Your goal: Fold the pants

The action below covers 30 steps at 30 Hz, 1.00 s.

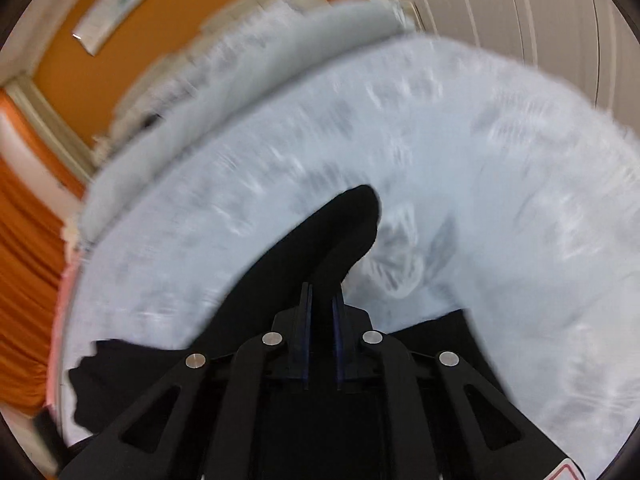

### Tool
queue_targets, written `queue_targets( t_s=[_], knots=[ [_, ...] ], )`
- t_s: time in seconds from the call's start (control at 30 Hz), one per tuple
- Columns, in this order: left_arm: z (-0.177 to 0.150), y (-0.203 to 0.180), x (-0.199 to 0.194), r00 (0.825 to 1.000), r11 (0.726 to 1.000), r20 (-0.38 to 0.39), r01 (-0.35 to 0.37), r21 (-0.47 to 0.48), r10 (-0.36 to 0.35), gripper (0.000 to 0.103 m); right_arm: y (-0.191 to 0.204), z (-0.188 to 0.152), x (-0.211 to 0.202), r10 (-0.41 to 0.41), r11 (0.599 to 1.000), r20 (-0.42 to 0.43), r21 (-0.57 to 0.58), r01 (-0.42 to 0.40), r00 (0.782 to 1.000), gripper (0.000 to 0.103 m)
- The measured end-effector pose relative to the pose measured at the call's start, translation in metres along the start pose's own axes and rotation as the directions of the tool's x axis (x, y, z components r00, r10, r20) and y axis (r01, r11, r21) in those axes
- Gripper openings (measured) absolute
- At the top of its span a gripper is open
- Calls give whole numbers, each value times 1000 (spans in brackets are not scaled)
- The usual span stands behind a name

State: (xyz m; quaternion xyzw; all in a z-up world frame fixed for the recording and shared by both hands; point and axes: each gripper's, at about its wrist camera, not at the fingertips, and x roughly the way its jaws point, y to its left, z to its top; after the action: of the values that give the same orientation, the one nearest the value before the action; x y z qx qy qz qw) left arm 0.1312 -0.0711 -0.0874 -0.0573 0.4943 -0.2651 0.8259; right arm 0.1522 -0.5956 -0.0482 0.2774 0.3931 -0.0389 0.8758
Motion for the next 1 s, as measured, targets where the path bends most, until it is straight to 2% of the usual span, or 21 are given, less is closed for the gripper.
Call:
queue_targets(
  t_s=[0.07,0.13,0.17,0.2,0.27,0.37,0.4,0.43,0.5,0.53,0.57,0.6,0.63,0.67,0.7,0.8,0.83,0.87,0.93,1.0],
  knots=[
    [-1,8,-4,1000,1000,8,-1,-21,1,23,-3,3,-40,7,1000,28,0,-7,1000,8],
    [2,12,-6,1000,999,15,1,-40,0,33,-20,1,-67,-6,999,15,40,6,1000,7],
    [1,13,-9,1000,999,29,6,-50,-4,42,-31,-2,-73,-13,998,0,63,13,1000,7],
    [2,14,-11,999,999,36,5,-53,-3,45,-47,-8,-73,-53,995,-34,87,56,998,7],
    [1,11,-14,999,999,49,-1,-38,3,45,-75,-22,-55,-104,985,-111,127,118,988,6],
    [0,8,-16,998,1000,63,-24,-12,24,46,-106,-47,-5,-160,966,-239,162,202,958,4],
    [-1,10,-15,998,999,59,-30,-12,30,46,-111,-51,1,-165,964,-241,166,208,957,5],
    [-1,11,-14,998,999,56,-34,-15,35,46,-112,-54,1,-156,965,-216,175,195,964,10],
    [-2,15,-14,997,998,49,-50,-26,51,46,-111,-53,-9,-129,964,-172,209,164,977,14],
    [-1,20,-15,997,997,48,-62,-38,64,46,-109,-53,-15,-132,963,-158,215,165,979,20],
    [1,24,-18,996,996,50,-71,-47,73,46,-105,-53,-24,-159,960,-132,210,184,978,22],
    [4,33,-26,994,994,61,-90,-65,94,46,-95,-52,-40,-218,956,-82,185,230,973,27],
    [7,40,-33,991,990,72,-105,-89,112,47,-86,-54,-51,-253,952,-42,165,257,966,36],
    [11,54,-44,987,984,85,-121,-133,133,53,-74,-56,-62,-269,952,1,149,266,963,41],
    [14,72,-58,983,972,102,-129,-195,151,62,-56,-61,-75,-248,962,52,129,239,967,46],
    [16,123,-103,964,922,143,-161,-353,223,68,12,-74,-87,-116,993,84,32,114,990,48],
    [14,146,-124,951,891,157,-180,-418,265,71,34,-80,-86,-85,996,82,2,85,993,49],
    [11,165,-141,939,860,160,-197,-470,303,81,57,-86,-83,-51,998,75,-28,54,996,50],
    [-3,207,-179,906,787,176,-223,-575,385,84,108,-105,-71,15,996,36,-86,-12,999,54],
    [-17,244,-209,869,715,144,-283,-639,473,84,156,-126,-54,78,988,-18,-134,-79,997,55]
  ],
)
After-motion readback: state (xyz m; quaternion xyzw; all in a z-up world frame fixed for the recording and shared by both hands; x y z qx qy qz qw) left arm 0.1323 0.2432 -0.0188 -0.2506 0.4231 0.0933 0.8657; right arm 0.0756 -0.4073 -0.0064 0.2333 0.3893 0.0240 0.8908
